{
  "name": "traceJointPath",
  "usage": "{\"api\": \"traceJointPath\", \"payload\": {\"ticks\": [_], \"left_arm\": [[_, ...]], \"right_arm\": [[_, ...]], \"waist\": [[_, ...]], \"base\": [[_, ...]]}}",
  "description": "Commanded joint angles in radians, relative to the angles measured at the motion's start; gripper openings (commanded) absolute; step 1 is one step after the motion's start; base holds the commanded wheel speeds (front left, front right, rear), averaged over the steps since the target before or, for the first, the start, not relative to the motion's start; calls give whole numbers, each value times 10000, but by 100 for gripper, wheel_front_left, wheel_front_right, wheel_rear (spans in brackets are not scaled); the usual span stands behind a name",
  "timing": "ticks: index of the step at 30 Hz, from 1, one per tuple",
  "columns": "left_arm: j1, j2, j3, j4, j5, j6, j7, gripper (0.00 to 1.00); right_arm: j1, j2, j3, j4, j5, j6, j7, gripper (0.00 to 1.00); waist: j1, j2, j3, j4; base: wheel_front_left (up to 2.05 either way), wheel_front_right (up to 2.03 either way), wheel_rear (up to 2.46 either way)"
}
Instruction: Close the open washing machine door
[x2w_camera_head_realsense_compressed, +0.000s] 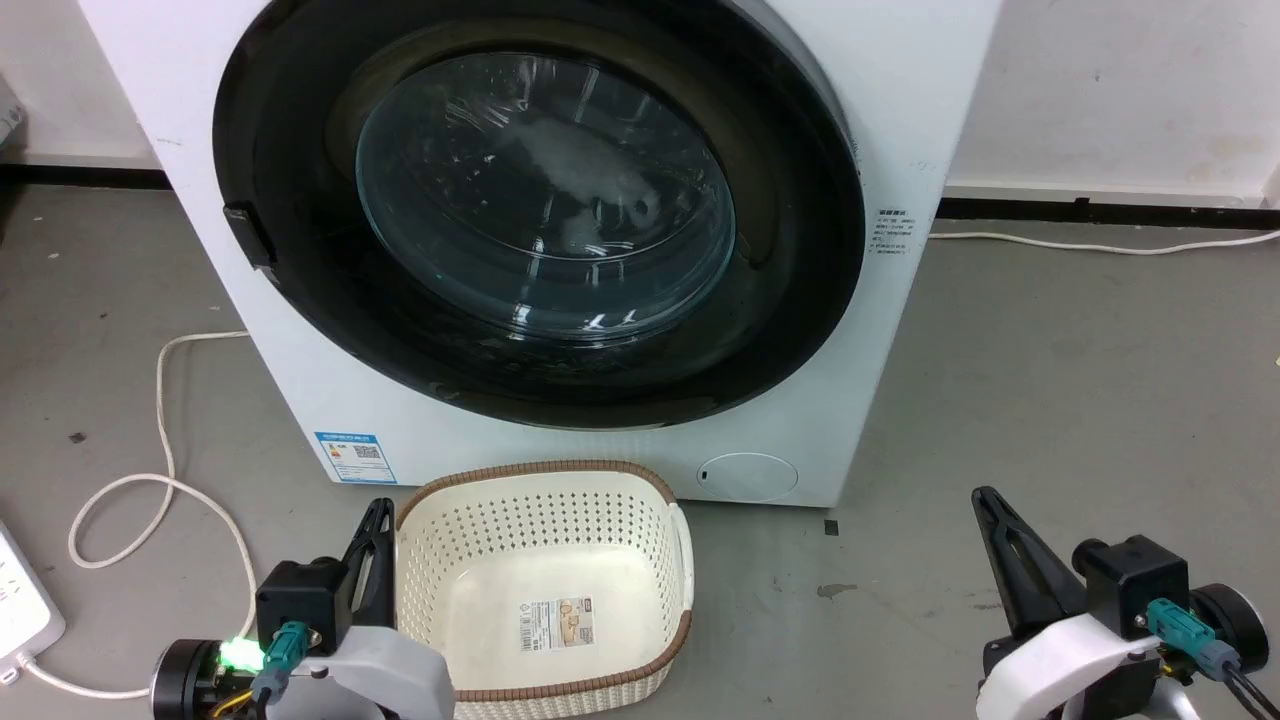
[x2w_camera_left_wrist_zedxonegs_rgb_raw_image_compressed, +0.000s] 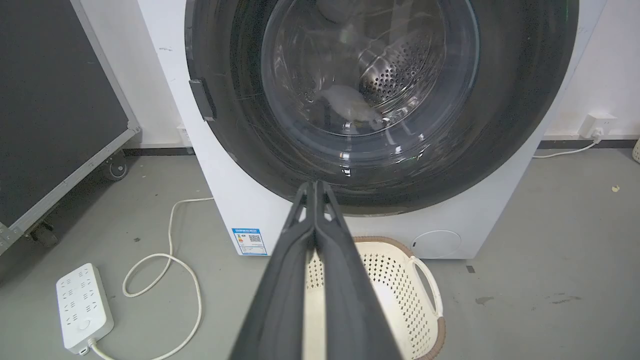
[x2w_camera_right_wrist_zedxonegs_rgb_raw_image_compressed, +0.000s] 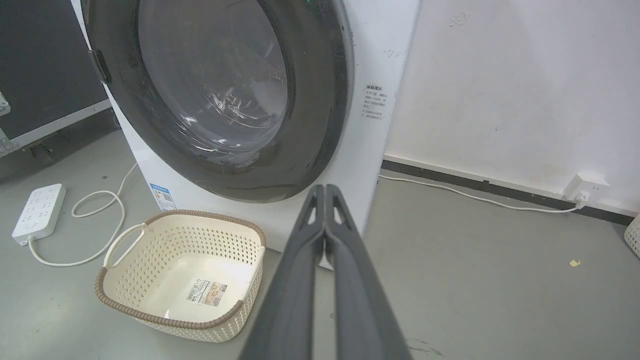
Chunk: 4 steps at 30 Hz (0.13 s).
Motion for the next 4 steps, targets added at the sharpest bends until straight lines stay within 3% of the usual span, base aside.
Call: {"api": "traceJointPath", "payload": {"ticks": [1, 4], "left_arm": [[-44, -9, -11, -41, 16, 28, 3, 0], [-44, -9, -11, -41, 16, 28, 3, 0]], "right_arm": [[81, 43, 1, -60, -76, -7, 14, 0], [81, 43, 1, -60, -76, -7, 14, 0]], "waist": [[0, 0, 0, 0], [0, 0, 0, 0]], "base": [[0, 0, 0], [0, 0, 0]]}}
